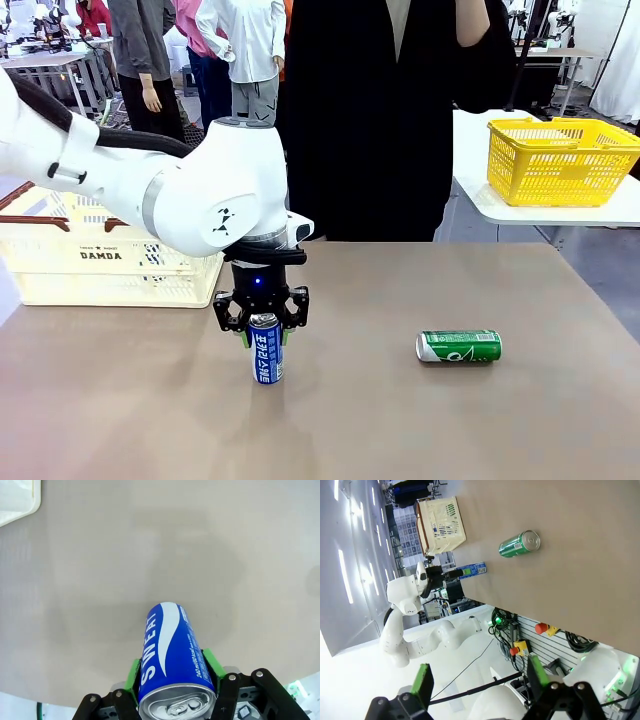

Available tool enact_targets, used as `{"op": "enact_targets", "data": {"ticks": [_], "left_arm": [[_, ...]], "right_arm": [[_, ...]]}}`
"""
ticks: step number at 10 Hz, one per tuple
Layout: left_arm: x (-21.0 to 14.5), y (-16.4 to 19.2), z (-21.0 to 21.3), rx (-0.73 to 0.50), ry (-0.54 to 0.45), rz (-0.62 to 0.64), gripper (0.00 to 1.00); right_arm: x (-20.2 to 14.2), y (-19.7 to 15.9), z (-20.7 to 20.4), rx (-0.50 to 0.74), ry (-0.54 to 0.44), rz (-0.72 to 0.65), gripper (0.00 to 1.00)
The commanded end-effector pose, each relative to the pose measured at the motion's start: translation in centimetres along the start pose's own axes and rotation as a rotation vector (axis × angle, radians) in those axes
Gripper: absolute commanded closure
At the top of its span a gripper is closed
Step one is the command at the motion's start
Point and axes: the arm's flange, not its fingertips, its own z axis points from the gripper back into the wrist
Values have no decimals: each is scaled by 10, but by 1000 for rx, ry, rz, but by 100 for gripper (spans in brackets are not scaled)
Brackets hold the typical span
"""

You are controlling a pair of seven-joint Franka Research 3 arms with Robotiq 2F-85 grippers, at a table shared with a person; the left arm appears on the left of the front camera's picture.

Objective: Place the drinks into the Shopping basket.
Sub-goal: Pick up one drink and place it into the Shopping basket.

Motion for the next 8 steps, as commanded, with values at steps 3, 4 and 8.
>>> {"op": "enact_targets", "data": {"ticks": [3, 4, 8], "left_arm": [[13, 38, 87, -69, -90, -4, 100], [30, 55, 142, -92, -102, -18, 100], [121, 164, 313, -135, -326, 169, 100]], "right_arm": [[-1, 0, 4, 3, 7, 23, 0], [-1, 0, 4, 3, 7, 23, 0], [-1, 0, 4, 3, 7, 23, 0]]}}
